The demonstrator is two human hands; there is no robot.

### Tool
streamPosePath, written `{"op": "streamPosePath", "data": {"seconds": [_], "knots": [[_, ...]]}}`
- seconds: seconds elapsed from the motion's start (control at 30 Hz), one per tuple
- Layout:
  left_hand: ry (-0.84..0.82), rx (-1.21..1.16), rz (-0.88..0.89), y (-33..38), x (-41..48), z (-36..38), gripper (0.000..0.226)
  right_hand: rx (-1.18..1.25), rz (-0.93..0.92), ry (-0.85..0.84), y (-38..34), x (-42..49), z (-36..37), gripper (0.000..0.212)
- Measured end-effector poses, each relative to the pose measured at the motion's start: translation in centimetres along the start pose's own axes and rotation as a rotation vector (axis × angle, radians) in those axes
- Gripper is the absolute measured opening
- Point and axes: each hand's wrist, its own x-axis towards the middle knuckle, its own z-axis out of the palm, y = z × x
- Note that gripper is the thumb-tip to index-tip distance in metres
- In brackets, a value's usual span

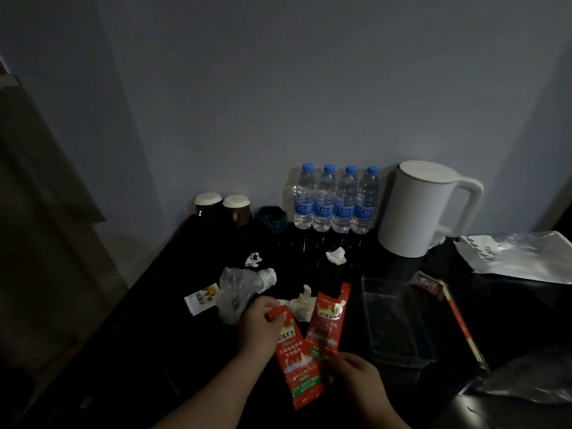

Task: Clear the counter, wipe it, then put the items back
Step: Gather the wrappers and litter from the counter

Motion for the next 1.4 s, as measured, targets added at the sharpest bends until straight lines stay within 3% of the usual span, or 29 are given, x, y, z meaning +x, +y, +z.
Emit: {"op": "streamPosePath", "data": {"seconds": [0.23, 0.37, 0.47, 0.6, 0.83, 1.07, 1.4], "knots": [[-0.003, -0.130, -0.005, 1.8, 0.0, 1.8, 0.021, 0.007, 0.006, -0.085, -0.9, -0.6, 0.6, 0.010], [-0.094, -0.180, -0.046, 2.7, -0.1, 2.5, 0.056, 0.007, 0.002, -0.065, -1.4, -0.7, 0.1, 0.012], [-0.239, -0.225, -0.192, 2.8, -0.6, 3.0, 0.087, 0.044, -0.023, -0.032, -1.8, -0.4, -0.4, 0.014], [-0.429, -0.251, -0.318, 3.1, -0.9, 3.2, 0.060, 0.087, -0.074, -0.013, -2.8, 0.0, -0.8, 0.018], [-0.458, -0.192, -0.229, 4.6, -1.0, 3.7, 0.029, 0.153, -0.050, -0.038, -4.1, 0.7, -0.4, 0.019], [-0.568, -0.093, -0.185, 5.0, -1.8, 4.6, 0.044, 0.111, -0.082, 0.060, -4.5, 0.5, -0.4, 0.014], [-0.565, -0.010, -0.182, 5.3, -2.6, 8.0, 0.024, 0.097, -0.050, 0.096, -4.3, -0.1, -4.0, 0.014]]}}
